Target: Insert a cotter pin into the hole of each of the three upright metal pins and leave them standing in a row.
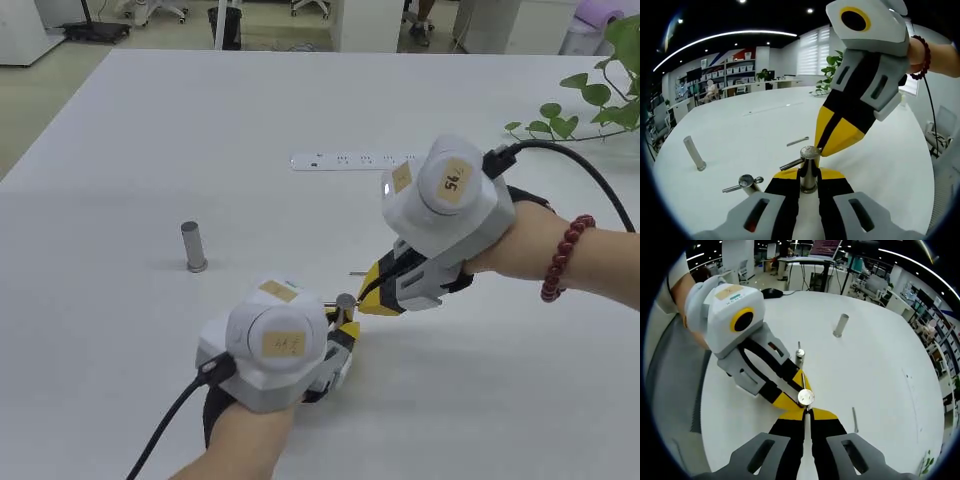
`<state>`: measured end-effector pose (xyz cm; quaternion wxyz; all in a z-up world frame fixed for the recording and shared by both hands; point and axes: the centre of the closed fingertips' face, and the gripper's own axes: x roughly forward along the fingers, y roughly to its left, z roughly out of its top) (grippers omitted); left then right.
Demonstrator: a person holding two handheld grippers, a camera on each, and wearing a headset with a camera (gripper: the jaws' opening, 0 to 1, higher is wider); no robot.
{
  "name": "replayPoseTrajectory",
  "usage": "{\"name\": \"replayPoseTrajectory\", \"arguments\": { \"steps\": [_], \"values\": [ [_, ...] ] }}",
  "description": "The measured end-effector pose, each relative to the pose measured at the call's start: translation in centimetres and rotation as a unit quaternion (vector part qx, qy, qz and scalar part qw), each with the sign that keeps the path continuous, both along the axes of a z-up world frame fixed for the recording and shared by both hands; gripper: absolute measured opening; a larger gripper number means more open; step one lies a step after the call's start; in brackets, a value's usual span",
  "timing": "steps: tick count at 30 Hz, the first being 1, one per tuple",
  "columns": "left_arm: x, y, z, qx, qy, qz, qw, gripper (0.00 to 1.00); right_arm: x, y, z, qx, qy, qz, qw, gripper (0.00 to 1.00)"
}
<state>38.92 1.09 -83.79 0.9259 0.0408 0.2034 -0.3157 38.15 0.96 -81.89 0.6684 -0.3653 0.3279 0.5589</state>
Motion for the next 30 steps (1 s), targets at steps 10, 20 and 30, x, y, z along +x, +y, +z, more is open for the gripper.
{"name": "replayPoseTrajectory", "arguments": {
  "steps": [10, 20, 30],
  "values": [
    [0.03, 0.06, -0.06, -0.002, 0.011, 0.010, 0.9999, 0.12, 0.00, -0.13, 0.02, -0.005, 0.002, -0.001, 1.0000, 0.05],
    [-0.35, 0.32, -0.05, -0.002, 0.022, 0.011, 0.9997, 0.14, 0.06, -0.56, -0.45, -0.012, -0.009, 0.007, 0.9999, 0.07],
    [-0.38, 0.44, 0.03, 0.003, 0.021, 0.018, 0.9996, 0.12, 0.12, -0.49, -0.19, -0.012, -0.017, 0.015, 0.9997, 0.05]
  ]
}}
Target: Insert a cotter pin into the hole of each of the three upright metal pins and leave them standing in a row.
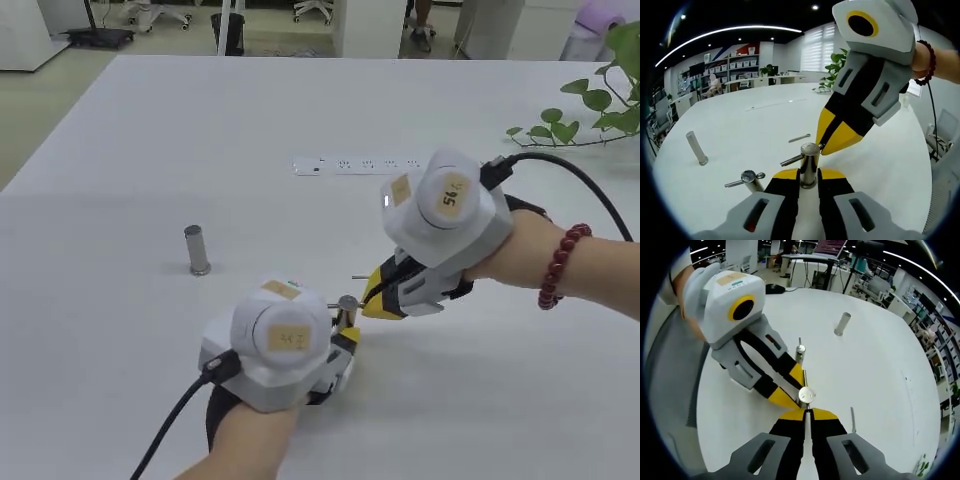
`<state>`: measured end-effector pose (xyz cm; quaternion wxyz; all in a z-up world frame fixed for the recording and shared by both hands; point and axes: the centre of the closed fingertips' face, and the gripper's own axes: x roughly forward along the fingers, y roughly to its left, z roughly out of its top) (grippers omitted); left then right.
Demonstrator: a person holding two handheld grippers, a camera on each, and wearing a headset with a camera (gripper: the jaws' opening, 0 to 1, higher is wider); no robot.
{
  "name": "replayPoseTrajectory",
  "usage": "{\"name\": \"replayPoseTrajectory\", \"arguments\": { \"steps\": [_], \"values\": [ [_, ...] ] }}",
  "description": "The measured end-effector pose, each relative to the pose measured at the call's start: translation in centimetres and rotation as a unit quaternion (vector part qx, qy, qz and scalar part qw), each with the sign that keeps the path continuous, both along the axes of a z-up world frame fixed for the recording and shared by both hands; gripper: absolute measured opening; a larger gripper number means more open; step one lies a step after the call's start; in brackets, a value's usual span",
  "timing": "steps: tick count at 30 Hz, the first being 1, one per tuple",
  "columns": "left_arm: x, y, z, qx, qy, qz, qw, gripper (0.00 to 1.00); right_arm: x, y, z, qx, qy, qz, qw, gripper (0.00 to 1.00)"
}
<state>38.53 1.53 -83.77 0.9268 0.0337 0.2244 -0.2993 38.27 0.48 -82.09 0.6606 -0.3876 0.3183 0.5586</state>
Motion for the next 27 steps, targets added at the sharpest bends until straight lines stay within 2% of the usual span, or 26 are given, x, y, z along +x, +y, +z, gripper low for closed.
{"name": "replayPoseTrajectory", "arguments": {
  "steps": [7, 10, 14, 15, 16, 17, 19, 22, 27],
  "values": [
    [-0.2, 0.1, -0.2, 0.004, 0.006, 0.003, 1.0000, 0.14, 0.0, 0.0, 0.1, 0.004, 0.003, -0.008, 1.0000, 0.07],
    [-0.5, 0.2, -0.2, 0.005, 0.009, 0.002, 0.9999, 0.16, 0.0, -0.1, 0.1, 0.007, 0.012, -0.019, 0.9997, 0.12],
    [-0.9, 0.4, 0.0, -0.003, 0.018, 0.000, 0.9998, 0.19, -0.4, 0.0, 0.6, 0.025, 0.029, -0.033, 0.9987, 0.16],
    [-1.2, 0.3, 0.0, -0.015, 0.027, -0.001, 0.9995, 0.20, -0.5, 0.1, 0.8, 0.035, 0.037, -0.042, 0.9978, 0.17],
    [-1.3, 0.3, 0.2, -0.020, 0.028, -0.002, 0.9994, 0.20, -0.6, 0.2, 0.9, 0.040, 0.041, -0.047, 0.9972, 0.18],
    [-1.4, 0.4, 0.3, -0.022, 0.027, -0.003, 0.9994, 0.21, -0.7, 0.3, 1.1, 0.047, 0.047, -0.053, 0.9964, 0.19],
    [-1.8, 0.4, 0.5, -0.021, 0.023, -0.008, 0.9995, 0.23, -0.9, 0.7, 1.8, 0.076, 0.065, -0.075, 0.9922, 0.22],
    [-2.5, 0.6, 0.9, -0.020, 0.022, -0.015, 0.9994, 0.24, -0.8, 1.3, 2.6, 0.105, 0.082, -0.098, 0.9862, 0.26],
    [-3.5, 1.1, 1.6, -0.026, 0.020, -0.022, 0.9992, 0.27, -0.4, 2.4, 3.8, 0.139, 0.092, -0.119, 0.9788, 0.35]
  ]
}}
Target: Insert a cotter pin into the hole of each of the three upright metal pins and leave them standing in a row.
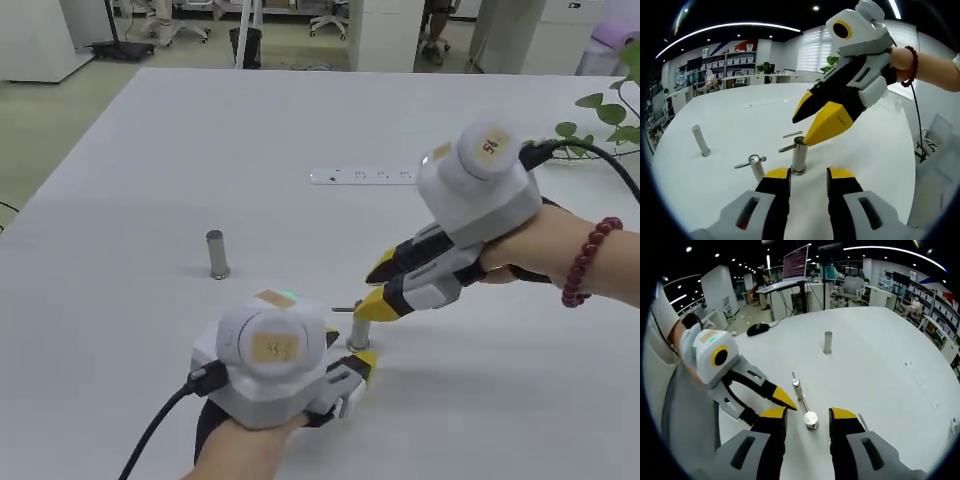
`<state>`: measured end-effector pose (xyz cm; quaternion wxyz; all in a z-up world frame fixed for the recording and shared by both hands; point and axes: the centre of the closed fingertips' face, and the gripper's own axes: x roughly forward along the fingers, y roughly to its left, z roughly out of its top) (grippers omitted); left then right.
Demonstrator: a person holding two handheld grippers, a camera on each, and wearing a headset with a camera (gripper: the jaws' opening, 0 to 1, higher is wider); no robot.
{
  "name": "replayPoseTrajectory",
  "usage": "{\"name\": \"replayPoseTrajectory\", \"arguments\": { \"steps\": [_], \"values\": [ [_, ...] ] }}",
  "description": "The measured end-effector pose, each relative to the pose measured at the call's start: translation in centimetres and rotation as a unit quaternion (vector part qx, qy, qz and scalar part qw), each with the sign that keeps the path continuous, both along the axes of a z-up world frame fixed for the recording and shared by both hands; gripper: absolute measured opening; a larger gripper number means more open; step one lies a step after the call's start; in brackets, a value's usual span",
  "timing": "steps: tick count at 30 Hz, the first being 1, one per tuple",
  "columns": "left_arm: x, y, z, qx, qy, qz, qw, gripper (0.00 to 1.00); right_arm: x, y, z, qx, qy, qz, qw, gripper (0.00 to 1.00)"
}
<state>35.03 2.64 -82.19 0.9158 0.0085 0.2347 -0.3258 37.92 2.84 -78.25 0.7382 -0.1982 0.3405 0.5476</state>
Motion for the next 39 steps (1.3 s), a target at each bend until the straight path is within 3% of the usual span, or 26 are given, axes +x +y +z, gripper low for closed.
{"name": "replayPoseTrajectory", "arguments": {
  "steps": [3, 9, 13, 18, 20, 23, 31, 39],
  "values": [
    [-0.9, 0.4, -0.1, 0.009, 0.001, -0.015, 0.9998, 0.30, 0.6, 1.1, 0.8, 0.029, 0.002, -0.015, 0.9995, 0.37],
    [-2.1, 1.2, 0.8, -0.008, -0.004, -0.019, 0.9998, 0.36, 2.2, 3.2, 1.6, 0.069, -0.002, -0.039, 0.9968, 0.41],
    [-2.5, 1.8, 1.6, -0.024, -0.009, -0.014, 0.9996, 0.41, 3.8, 4.8, 2.0, 0.091, -0.017, -0.047, 0.9945, 0.41],
    [-3.0, 2.6, 1.8, -0.025, -0.007, -0.010, 0.9996, 0.47, 5.0, 6.9, 2.1, 0.114, -0.036, -0.048, 0.9917, 0.41],
    [-3.3, 3.0, 2.2, -0.047, -0.003, -0.005, 0.9989, 0.51, 5.7, 8.0, 2.5, 0.133, -0.055, -0.045, 0.9885, 0.41],
    [-3.3, 3.8, 2.4, -0.046, -0.006, 0.002, 0.9989, 0.55, 6.4, 9.1, 2.4, 0.142, -0.057, -0.050, 0.9869, 0.40],
    [-2.8, 5.7, 3.0, -0.045, -0.019, 0.025, 0.9985, 0.65, 8.1, 12.3, 0.9, 0.152, -0.066, -0.044, 0.9852, 0.39],
    [-2.7, 6.8, 3.6, -0.038, -0.038, 0.027, 0.9982, 0.78, 9.5, 14.2, -0.9, 0.154, -0.059, -0.064, 0.9842, 0.38]
  ]
}}
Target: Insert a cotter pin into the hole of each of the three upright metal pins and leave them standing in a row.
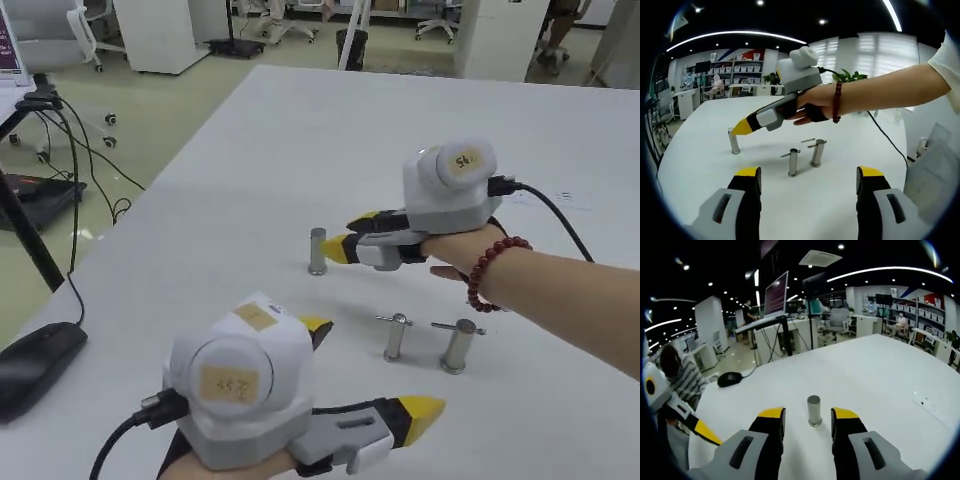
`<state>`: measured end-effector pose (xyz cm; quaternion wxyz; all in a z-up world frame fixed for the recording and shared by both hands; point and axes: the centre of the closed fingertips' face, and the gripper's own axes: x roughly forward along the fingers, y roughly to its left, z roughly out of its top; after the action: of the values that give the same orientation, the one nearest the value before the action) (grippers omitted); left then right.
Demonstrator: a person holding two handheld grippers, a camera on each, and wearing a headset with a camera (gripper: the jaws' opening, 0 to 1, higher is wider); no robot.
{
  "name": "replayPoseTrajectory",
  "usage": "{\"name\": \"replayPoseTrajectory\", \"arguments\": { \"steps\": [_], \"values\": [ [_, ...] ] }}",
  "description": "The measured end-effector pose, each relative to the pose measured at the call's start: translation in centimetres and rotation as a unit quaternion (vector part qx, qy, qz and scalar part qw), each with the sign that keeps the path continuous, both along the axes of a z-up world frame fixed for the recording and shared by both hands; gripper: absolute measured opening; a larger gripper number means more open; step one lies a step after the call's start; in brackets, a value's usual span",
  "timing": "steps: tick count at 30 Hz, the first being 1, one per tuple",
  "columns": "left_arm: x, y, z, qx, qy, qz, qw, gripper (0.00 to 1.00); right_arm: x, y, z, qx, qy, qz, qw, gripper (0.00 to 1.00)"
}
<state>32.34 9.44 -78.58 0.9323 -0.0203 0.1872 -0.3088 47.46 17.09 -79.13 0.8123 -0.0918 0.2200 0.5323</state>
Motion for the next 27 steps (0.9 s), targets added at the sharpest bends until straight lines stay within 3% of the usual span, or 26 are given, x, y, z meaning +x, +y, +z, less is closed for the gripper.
{"name": "replayPoseTrajectory", "arguments": {
  "steps": [6, 10, 15, 19, 27],
  "values": [
    [-0.3, 0.5, 0.3, 0.009, -0.009, -0.005, 0.9999, 0.88, 0.9, 1.4, -1.6, -0.006, 0.006, -0.006, 0.9999, 0.34],
    [-0.4, 0.7, 0.5, 0.008, -0.009, -0.005, 0.9999, 0.89, 1.3, 1.6, -2.6, -0.017, 0.011, -0.018, 0.9996, 0.33],
    [-0.2, 1.0, 1.1, -0.007, -0.010, 0.003, 0.9999, 0.94, 1.1, 2.1, -3.1, -0.012, 0.017, -0.022, 0.9995, 0.26],
    [-0.2, 1.3, 1.2, -0.003, -0.016, 0.006, 0.9999, 0.99, 1.2, 2.3, -3.3, -0.014, 0.013, -0.023, 0.9995, 0.22],
    [-0.3, 2.7, 1.8, -0.004, -0.021, 0.015, 0.9997, 0.99, 1.6, 2.6, -3.5, -0.018, 0.015, -0.041, 0.9989, 0.18]
  ]
}}
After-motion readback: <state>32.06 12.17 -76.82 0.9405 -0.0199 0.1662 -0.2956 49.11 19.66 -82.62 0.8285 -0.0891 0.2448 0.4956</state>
